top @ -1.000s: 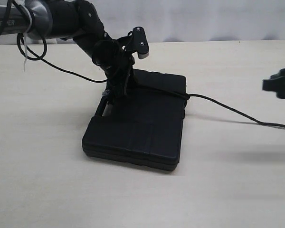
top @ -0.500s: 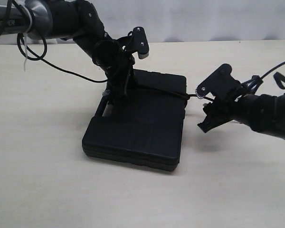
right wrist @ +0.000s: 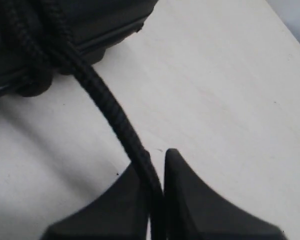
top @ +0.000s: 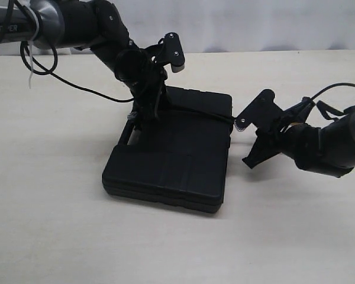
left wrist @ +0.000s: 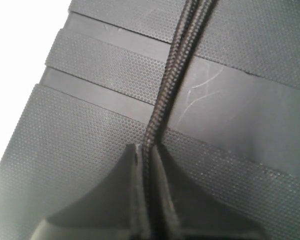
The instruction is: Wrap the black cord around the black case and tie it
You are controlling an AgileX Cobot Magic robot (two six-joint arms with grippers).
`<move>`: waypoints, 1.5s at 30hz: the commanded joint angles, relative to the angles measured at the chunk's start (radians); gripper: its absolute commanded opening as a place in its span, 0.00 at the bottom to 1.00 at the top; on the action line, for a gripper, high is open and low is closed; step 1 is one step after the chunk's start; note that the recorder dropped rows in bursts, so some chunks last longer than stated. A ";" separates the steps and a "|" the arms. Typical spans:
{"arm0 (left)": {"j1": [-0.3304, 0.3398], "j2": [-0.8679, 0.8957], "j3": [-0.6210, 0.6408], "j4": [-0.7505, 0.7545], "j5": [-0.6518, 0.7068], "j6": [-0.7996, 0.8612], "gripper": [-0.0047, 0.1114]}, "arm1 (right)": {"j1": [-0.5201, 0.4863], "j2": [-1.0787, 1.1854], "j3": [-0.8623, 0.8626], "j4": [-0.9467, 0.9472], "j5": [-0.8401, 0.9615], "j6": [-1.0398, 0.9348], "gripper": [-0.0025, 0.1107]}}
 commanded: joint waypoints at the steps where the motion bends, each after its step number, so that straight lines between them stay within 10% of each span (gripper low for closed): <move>1: 0.003 -0.014 0.002 0.001 -0.004 -0.002 0.04 | -0.002 0.001 -0.006 0.124 -0.017 -0.147 0.06; 16: 0.003 -0.014 0.002 0.001 0.019 -0.002 0.04 | -0.083 0.001 -0.006 0.255 0.065 -0.247 0.06; 26: 0.003 -0.049 0.002 0.001 0.019 -0.008 0.49 | -0.083 0.001 -0.006 0.255 0.065 -0.247 0.06; 37: 0.003 -0.116 0.002 0.002 -0.022 -0.120 0.45 | -0.117 0.001 -0.006 0.340 0.063 -0.262 0.06; 45: 0.003 -0.113 0.002 -0.046 -0.023 -0.109 0.10 | -0.117 -0.017 -0.004 0.439 -0.017 -0.284 0.06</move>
